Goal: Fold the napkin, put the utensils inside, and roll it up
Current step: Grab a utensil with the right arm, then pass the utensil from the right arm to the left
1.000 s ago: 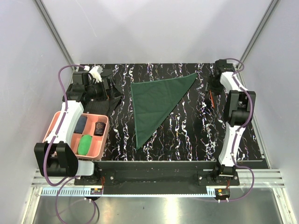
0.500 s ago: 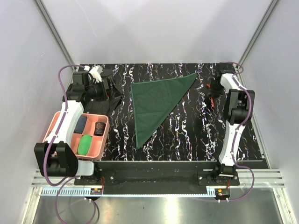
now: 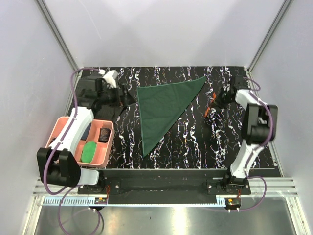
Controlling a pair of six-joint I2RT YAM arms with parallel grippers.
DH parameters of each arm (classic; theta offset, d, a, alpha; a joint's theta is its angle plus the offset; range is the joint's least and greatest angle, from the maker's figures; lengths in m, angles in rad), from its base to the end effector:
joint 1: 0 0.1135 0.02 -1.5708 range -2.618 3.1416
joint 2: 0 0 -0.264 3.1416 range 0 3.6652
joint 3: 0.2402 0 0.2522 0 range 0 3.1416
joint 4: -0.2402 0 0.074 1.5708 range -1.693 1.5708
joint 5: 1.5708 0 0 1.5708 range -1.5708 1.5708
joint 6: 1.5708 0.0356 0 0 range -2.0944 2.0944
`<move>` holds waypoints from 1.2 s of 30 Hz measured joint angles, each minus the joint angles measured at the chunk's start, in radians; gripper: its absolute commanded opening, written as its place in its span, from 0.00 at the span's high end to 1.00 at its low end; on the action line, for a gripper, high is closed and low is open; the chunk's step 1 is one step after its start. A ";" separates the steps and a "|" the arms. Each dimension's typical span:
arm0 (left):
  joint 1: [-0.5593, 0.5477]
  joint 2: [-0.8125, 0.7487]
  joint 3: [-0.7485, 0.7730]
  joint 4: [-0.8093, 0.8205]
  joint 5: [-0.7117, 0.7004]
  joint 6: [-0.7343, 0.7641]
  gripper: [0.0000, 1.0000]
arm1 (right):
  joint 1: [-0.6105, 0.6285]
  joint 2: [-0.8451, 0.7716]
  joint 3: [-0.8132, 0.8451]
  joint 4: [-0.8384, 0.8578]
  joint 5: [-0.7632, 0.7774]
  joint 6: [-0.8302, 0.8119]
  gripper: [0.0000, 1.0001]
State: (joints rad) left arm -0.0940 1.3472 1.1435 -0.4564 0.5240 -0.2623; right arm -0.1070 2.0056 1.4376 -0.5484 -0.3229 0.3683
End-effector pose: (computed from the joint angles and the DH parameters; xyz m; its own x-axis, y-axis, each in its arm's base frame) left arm 0.2933 -0.0455 0.3159 -0.7127 -0.1583 -0.6834 0.3002 0.8116 -0.5011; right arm 0.4161 -0.0333 0.1749 -0.8469 0.4344 -0.3068 0.2869 0.8590 0.4240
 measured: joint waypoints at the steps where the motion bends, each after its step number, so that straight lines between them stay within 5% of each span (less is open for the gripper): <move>1: -0.027 0.000 -0.003 0.013 0.005 -0.006 0.05 | 0.003 -0.061 -0.072 0.052 -0.055 0.049 1.00; 8: -0.240 0.003 -0.086 0.251 0.075 -0.174 0.11 | 0.150 -0.406 -0.412 0.517 -0.284 0.364 1.00; 17: -0.461 0.122 -0.043 0.381 0.066 -0.249 0.25 | 0.310 -0.450 -0.566 0.890 -0.388 0.634 1.00; 32: -0.517 0.264 0.067 0.383 -0.010 -0.279 0.39 | 0.359 -0.455 -0.567 0.988 -0.430 0.678 1.00; 36: -0.529 0.299 0.104 0.385 -0.021 -0.291 0.52 | 0.372 -0.467 -0.566 0.962 -0.426 0.655 1.00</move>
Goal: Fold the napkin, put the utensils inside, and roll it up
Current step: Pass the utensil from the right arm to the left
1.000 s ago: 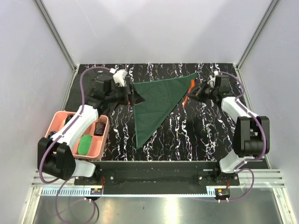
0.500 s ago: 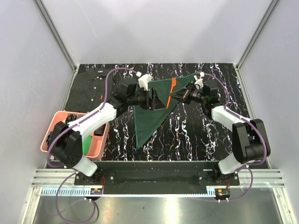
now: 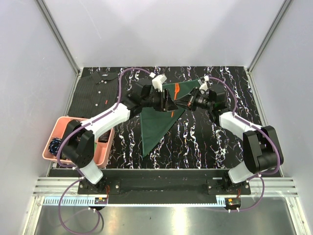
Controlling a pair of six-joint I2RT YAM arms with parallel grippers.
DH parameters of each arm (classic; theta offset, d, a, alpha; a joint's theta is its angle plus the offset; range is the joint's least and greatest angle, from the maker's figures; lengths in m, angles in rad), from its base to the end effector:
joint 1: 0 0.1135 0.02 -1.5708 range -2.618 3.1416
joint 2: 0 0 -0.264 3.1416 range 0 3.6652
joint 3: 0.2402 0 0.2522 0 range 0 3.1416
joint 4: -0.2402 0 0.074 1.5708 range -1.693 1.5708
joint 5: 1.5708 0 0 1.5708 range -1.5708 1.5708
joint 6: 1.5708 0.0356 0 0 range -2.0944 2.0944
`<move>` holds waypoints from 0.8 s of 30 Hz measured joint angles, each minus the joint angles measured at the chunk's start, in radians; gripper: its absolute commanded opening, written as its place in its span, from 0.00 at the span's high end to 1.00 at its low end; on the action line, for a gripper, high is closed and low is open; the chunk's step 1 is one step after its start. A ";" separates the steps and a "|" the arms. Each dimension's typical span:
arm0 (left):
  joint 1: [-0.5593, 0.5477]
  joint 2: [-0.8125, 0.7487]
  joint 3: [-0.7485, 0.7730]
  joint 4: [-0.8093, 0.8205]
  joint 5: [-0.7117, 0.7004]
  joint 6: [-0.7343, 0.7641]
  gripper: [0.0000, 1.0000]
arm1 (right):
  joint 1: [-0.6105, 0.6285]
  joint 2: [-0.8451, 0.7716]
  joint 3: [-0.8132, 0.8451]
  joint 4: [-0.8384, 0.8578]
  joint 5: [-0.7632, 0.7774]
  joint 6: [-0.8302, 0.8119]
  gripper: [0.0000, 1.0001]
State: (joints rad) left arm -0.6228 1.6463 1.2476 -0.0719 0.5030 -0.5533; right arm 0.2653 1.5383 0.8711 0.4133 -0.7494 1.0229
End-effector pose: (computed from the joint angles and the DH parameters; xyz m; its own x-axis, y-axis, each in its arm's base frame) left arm 0.3008 -0.2372 0.2892 -0.7653 -0.0172 -0.6435 0.5382 0.5312 -0.6543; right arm 0.3197 0.1120 0.2478 -0.8333 0.4212 -0.3581 -0.2245 0.3342 0.9154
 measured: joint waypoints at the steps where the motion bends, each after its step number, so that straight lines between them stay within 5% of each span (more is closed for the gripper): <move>1: -0.003 0.006 0.006 0.001 -0.003 -0.002 0.61 | 0.003 -0.001 0.000 -0.002 0.000 -0.006 1.00; 7: -0.011 0.022 0.016 -0.002 -0.013 -0.006 0.70 | 0.010 -0.001 0.000 -0.025 0.006 -0.031 1.00; 14: -0.008 0.039 0.016 -0.011 -0.031 -0.014 1.00 | 0.009 -0.002 0.000 -0.038 0.015 -0.048 1.00; 19: -0.006 0.048 0.023 -0.019 -0.037 -0.016 1.00 | 0.010 -0.002 0.000 -0.051 0.031 -0.061 1.00; 21: -0.006 0.053 0.032 -0.034 -0.039 -0.016 1.00 | 0.010 -0.002 0.000 -0.053 0.033 -0.065 0.90; 24: -0.006 0.067 0.056 -0.065 -0.045 -0.001 1.00 | 0.010 -0.002 0.000 -0.060 0.042 -0.074 0.58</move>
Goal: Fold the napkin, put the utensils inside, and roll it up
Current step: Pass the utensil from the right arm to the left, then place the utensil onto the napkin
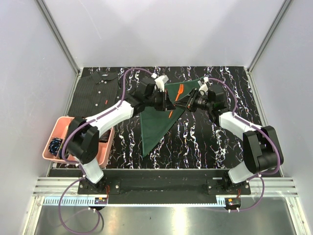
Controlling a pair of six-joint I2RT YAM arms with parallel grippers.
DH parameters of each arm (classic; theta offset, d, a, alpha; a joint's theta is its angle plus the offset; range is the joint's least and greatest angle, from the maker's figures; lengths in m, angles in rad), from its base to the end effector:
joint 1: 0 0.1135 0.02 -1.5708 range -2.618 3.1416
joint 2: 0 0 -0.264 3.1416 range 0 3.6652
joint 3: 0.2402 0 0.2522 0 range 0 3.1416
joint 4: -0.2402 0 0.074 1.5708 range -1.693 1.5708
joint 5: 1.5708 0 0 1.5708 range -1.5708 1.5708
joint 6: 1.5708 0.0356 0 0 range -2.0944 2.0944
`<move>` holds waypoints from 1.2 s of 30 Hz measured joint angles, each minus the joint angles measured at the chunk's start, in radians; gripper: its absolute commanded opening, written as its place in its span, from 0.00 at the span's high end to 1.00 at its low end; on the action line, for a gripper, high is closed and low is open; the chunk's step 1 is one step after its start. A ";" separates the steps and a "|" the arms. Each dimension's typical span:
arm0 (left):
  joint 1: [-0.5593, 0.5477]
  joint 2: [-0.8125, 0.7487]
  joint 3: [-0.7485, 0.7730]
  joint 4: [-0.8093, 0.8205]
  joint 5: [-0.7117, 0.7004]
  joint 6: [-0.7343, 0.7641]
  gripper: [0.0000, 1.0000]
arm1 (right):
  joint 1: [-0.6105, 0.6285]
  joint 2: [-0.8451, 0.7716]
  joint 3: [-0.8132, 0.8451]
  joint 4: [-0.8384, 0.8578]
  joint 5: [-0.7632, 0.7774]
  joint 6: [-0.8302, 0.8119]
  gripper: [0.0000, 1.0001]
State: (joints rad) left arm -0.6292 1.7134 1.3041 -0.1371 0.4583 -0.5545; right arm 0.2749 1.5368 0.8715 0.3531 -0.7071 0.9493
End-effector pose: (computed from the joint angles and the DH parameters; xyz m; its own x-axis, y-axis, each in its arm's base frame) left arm 0.3114 -0.2461 0.2773 -0.7960 -0.0047 -0.6053 0.4873 0.5883 -0.6453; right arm 0.3180 0.1137 0.2423 -0.8237 0.4099 -0.3919 -0.2263 0.3961 0.8899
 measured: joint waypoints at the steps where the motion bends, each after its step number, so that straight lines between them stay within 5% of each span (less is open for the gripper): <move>1: 0.004 0.010 0.013 -0.008 -0.003 0.007 1.00 | 0.000 0.000 0.000 -0.005 0.004 -0.006 0.51; 3: 0.011 0.036 0.046 -0.031 -0.003 0.026 1.00 | 0.002 0.000 0.001 -0.018 0.019 -0.018 0.30; 8: 0.060 0.134 0.145 -0.111 -0.027 0.103 1.00 | 0.002 -0.042 -0.012 -0.105 0.083 -0.075 0.17; 22: 0.075 0.451 0.273 -0.251 -0.017 0.301 1.00 | -0.212 -0.216 -0.061 -0.229 0.111 -0.144 0.16; 36: 0.074 0.532 0.381 -0.290 0.000 0.354 1.00 | -0.217 -0.213 -0.069 -0.232 0.084 -0.144 0.16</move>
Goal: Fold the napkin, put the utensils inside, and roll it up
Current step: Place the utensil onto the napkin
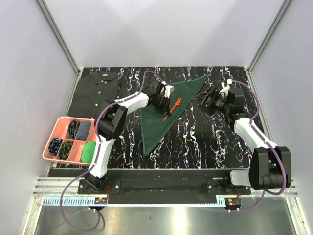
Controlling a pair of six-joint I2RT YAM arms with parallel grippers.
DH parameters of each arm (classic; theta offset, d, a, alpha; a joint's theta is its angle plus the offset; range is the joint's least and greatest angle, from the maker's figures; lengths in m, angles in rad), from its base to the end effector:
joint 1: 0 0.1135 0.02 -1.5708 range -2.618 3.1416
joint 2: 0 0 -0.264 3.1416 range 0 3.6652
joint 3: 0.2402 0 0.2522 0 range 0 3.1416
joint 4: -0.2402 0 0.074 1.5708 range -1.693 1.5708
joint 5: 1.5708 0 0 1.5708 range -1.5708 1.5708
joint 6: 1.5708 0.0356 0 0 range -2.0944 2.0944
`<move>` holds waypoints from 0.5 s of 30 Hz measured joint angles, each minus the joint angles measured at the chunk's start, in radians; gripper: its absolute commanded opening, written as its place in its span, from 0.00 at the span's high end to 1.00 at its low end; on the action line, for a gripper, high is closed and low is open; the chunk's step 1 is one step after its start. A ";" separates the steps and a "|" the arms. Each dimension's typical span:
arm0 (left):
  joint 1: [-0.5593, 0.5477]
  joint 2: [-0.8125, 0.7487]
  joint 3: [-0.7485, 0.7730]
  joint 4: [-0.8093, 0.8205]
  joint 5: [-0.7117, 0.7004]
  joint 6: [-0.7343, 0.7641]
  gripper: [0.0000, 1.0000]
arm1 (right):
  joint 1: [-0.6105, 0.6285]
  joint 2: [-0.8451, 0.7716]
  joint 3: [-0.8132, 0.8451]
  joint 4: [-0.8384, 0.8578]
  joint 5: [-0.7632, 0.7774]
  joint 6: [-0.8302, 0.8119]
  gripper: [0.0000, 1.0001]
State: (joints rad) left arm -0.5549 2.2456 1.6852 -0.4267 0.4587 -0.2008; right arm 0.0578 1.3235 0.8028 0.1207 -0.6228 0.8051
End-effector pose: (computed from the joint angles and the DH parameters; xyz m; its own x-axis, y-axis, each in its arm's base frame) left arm 0.4020 -0.2677 0.1519 -0.8306 0.3044 -0.4663 0.5247 0.7085 -0.4720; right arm 0.2908 0.0376 0.2596 -0.6899 0.5466 -0.4746 -0.1240 0.5567 0.8214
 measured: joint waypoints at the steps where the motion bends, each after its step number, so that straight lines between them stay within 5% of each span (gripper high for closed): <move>1: 0.001 0.004 0.006 0.000 0.000 0.000 1.00 | 0.000 0.002 0.000 0.000 0.000 0.000 0.16; 8: 0.004 0.021 0.034 -0.005 0.001 -0.001 0.97 | 0.000 0.007 0.000 0.000 -0.007 0.000 0.16; 11: 0.007 0.024 0.039 -0.006 0.001 -0.003 0.73 | 0.000 0.013 0.000 0.000 -0.010 0.000 0.15; 15: 0.013 0.024 0.039 -0.013 0.001 -0.017 0.56 | 0.000 0.018 -0.001 -0.001 -0.016 0.000 0.15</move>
State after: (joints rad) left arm -0.5423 2.2696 1.7237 -0.4397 0.4599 -0.2180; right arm 0.0578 1.3415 0.8017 0.1200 -0.6392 0.8047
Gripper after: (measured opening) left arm 0.322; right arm 0.844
